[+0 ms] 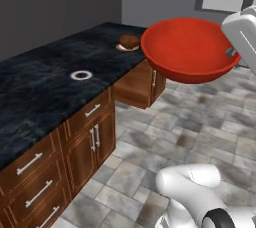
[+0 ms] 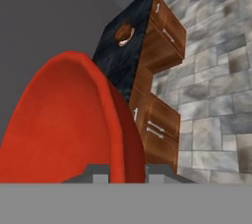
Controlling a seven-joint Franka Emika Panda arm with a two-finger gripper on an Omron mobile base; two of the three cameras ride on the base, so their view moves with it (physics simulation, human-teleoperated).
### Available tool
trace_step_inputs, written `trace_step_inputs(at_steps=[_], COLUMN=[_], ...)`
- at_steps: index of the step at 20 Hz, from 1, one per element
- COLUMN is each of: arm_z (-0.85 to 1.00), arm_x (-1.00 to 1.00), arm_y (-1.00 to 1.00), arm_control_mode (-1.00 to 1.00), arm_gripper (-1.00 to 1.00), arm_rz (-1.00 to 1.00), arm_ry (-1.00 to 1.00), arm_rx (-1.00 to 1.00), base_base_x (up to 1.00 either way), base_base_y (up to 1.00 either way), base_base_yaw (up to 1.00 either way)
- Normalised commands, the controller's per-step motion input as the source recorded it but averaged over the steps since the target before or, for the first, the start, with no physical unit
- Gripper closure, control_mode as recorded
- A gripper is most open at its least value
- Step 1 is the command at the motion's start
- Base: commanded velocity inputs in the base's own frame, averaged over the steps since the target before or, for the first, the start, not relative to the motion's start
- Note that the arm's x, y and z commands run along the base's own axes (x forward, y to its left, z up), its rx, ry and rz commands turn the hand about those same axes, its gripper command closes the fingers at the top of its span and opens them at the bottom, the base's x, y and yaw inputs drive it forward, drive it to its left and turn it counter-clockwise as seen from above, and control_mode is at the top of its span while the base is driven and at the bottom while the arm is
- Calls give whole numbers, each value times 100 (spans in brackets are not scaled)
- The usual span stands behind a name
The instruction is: Move the bowls from the cabinet to the plates on the dining table.
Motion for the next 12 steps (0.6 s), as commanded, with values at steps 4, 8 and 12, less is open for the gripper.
trace_step_inputs(at_steps=[4, 8, 12], arm_z=[0, 0, 0], arm_x=[0, 0, 0], arm_y=[0, 0, 0], arm_control_mode=[100, 100, 100], arm_gripper=[100, 100, 100], arm_rz=[0, 0, 0], arm_ry=[0, 0, 0], arm_rx=[0, 0, 0], base_base_x=[62, 62, 62], base_base_y=[-2, -3, -3], base_base_yaw=[5, 5, 5])
